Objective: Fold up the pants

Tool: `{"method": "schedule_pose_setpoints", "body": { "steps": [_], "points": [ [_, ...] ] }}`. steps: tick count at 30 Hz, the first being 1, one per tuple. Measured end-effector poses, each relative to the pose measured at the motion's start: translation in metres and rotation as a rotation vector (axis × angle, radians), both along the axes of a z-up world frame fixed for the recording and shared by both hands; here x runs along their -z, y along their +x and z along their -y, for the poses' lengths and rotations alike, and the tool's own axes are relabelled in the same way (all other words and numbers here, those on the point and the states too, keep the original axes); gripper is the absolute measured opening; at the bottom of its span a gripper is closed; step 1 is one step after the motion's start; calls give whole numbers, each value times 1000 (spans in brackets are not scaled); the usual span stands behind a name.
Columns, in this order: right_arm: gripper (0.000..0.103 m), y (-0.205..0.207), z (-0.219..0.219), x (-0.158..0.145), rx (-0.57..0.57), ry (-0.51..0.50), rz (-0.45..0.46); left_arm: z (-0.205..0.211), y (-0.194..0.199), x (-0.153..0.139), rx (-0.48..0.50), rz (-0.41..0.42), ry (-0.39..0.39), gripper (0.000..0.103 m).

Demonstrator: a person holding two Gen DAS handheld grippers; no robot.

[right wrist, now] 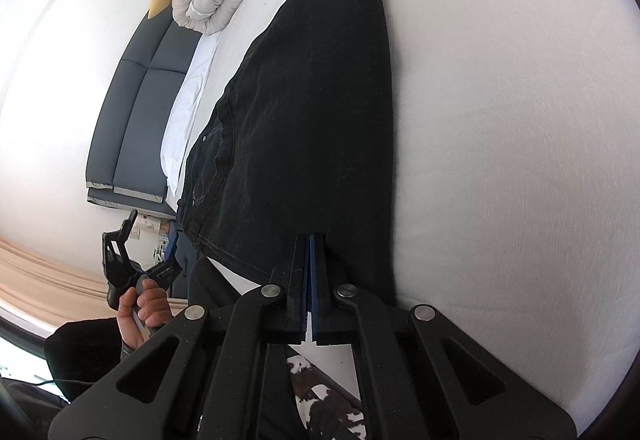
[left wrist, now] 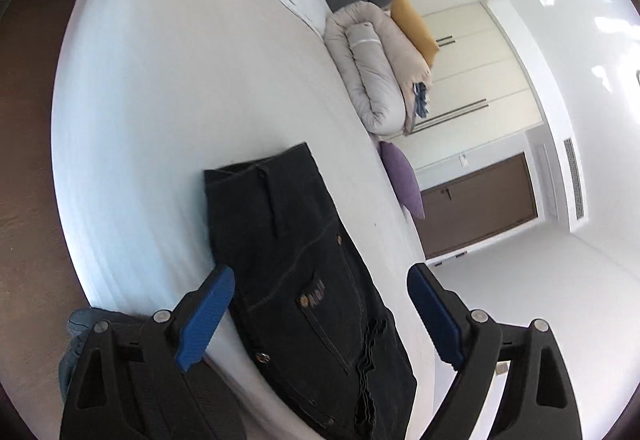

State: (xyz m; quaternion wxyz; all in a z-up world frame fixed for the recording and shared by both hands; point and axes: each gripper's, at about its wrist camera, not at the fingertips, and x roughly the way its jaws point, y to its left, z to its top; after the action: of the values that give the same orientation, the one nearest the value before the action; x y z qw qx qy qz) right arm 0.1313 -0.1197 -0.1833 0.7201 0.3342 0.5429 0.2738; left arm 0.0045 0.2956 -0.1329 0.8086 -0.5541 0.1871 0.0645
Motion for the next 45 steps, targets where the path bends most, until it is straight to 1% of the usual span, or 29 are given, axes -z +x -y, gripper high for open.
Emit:
{"method": "schedule_pose_setpoints", "body": {
  "steps": [2, 5, 6, 10, 12, 14, 16, 18, 19, 20, 21, 22, 23, 24, 25, 27, 28, 29, 32, 34, 36, 38, 39, 42, 45],
  "points": [
    [0, 0, 0, 0, 1, -4, 0, -4, 1, 8, 0, -7, -35, 90],
    [0, 0, -1, -1, 4, -6, -1, -4, 6, 26, 24, -15, -115, 90],
    [0, 0, -2, -1, 4, -6, -1, -4, 7, 32, 27, -17, -131, 90],
    [0, 0, -2, 0, 2, -3, -2, -6, 14, 42, 40, -22, -158, 89],
    [0, 0, -2, 0, 2, -2, -1, -10, 16, 42, 33, 1, -171, 89],
    [0, 0, -1, 0, 2, 0, -1, -14, 18, 45, 25, 12, -196, 88],
    [0, 0, -2, 0, 2, -1, -1, -16, 22, 46, 31, 23, -204, 88],
    [0, 0, -2, 1, 3, 0, -2, -20, 28, 50, 25, 30, -232, 83],
    [0, 0, -2, 1, 3, 0, -2, -23, 31, 52, 22, 45, -259, 83],
    [0, 0, -2, 1, 3, 1, -2, -26, 34, 54, 20, 58, -279, 79],
    [0, 0, -2, 1, 4, 0, -3, -29, 36, 55, 15, 60, -293, 70],
    [0, 0, -1, 1, 6, 1, -7, -31, 39, 57, 11, 55, -306, 66],
    [0, 0, -1, 0, 10, 5, -11, -33, 41, 60, 7, 57, -317, 59],
    [0, 0, 0, -2, 14, 5, -14, -34, 43, 61, 9, 62, -321, 50],
    [0, 0, -1, -5, 12, -3, -12, -33, 47, 62, 17, 63, -314, 45],
    [0, 0, -2, -15, 11, -24, -11, -30, 48, 63, 31, 63, -296, 30],
    [4, 2, -4, -20, 10, -21, -10, -30, 50, 64, 32, 63, -294, 27],
    [4, 5, -8, -28, 5, -18, -1, -29, 51, 63, 35, 62, -290, 23],
    [4, 20, -30, -55, -39, -15, 53, -27, 53, 60, 39, 55, -262, 21],
    [4, 39, -56, -72, -88, 5, 87, -26, 54, 58, 40, 48, -248, 21],
    [4, 60, -87, -81, -140, 11, 98, -26, 55, 58, 40, 43, -243, 20],
    [4, 84, -121, -81, -199, 7, 97, -26, 57, 57, 40, 41, -235, 20],
    [4, 97, -138, -76, -219, -9, 87, -26, 57, 57, 41, 39, -230, 20],
    [4, 128, -170, -53, -234, -10, 17, -25, 61, 53, 44, 31, -203, 19],
    [4, 146, -189, -31, -230, -59, -29, -24, 62, 51, 49, 28, -184, 19]
  ]
}}
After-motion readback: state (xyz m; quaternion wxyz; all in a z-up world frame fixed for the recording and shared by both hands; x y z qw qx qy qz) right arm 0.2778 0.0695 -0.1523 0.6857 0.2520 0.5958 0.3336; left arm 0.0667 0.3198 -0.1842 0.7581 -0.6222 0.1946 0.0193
